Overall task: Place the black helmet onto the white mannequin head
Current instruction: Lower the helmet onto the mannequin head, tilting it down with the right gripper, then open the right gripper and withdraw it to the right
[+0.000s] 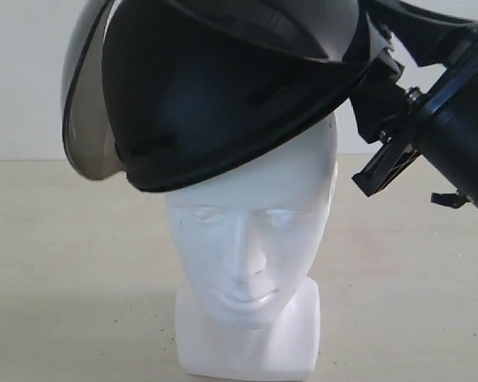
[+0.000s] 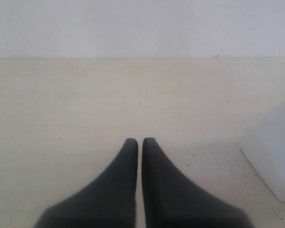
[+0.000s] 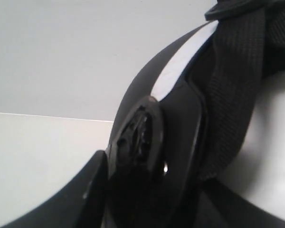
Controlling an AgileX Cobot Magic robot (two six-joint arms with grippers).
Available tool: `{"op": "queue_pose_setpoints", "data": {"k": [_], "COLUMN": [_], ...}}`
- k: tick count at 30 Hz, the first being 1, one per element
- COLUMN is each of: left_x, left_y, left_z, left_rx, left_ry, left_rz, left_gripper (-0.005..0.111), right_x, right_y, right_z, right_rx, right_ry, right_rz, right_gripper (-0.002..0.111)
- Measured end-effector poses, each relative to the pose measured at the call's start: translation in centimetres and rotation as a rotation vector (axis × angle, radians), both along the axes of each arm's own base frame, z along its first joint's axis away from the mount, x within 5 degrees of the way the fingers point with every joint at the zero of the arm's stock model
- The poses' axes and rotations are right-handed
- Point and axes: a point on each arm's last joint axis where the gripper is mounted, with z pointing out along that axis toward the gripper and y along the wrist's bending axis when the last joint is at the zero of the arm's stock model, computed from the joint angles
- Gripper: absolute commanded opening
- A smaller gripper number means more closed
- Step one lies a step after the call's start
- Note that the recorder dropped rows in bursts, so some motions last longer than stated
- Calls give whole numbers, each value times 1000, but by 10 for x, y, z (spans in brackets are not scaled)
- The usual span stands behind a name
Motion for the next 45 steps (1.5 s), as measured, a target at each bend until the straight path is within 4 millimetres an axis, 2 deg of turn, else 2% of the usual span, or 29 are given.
{"op": "queue_pose_setpoints", "data": {"k": [3,18,28,45], "left_x": [0,0,0,0], "left_y": [0,0,0,0], "left_z": [0,0,0,0], "left_rx": [0,0,0,0], "left_ry": [0,0,0,0], "left_rz": [0,0,0,0], "left_gripper": [4,4,4,4], "right_x": [1,0,-15,-18], "right_y": [2,1,-10,-12], "right_z": [-6,-8,-34,-39], "right_rx": [-53,-54,-55,-94], "right_ry": [34,39,61,77], "right_rz": [-3,-4,-13,-20], "right_gripper": [0,0,0,0]}}
